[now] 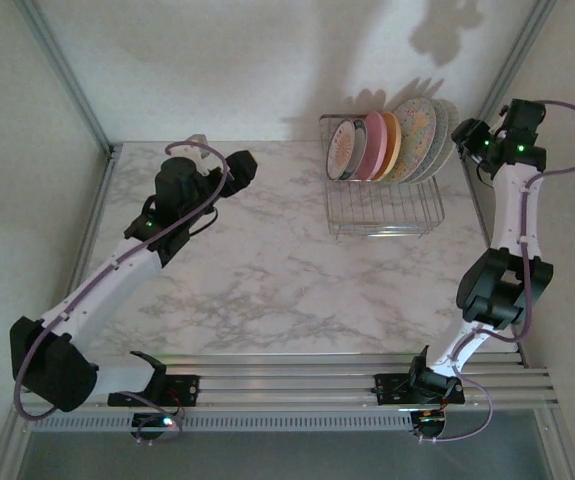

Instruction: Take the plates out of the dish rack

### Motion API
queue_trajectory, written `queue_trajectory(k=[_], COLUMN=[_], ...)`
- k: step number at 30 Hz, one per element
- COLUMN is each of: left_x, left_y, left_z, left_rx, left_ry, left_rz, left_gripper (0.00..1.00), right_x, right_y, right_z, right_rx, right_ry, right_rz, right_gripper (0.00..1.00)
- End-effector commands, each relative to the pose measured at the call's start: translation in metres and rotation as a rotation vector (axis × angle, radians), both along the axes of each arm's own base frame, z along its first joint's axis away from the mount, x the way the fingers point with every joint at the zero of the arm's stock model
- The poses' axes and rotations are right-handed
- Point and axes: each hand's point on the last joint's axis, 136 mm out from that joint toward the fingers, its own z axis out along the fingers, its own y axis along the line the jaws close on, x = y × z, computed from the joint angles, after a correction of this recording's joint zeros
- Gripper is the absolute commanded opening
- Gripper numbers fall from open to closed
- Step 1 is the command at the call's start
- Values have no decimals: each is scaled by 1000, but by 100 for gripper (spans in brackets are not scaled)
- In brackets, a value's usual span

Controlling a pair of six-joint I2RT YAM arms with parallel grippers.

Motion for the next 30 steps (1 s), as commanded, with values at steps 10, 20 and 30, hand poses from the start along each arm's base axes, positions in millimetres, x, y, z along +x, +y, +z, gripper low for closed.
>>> queue_trajectory(k=[10,20,30], left_x=[-18,-15,-23], left_y=[-3,-10,-7], left_z=[27,26,29], left_rx=[-11,-33,-36], left_ry=[-68,-64,-65], left_rz=[-36,-48,-42], left_gripper=[99,100,100], right_x=[22,44,67], right_y=[5,2,-3], right_z=[-41,-66,-73], right_rx=[6,64,92], right_ry=[-42,-63,-87], right_rz=[-4,-8,38], right_gripper=[52,47,44])
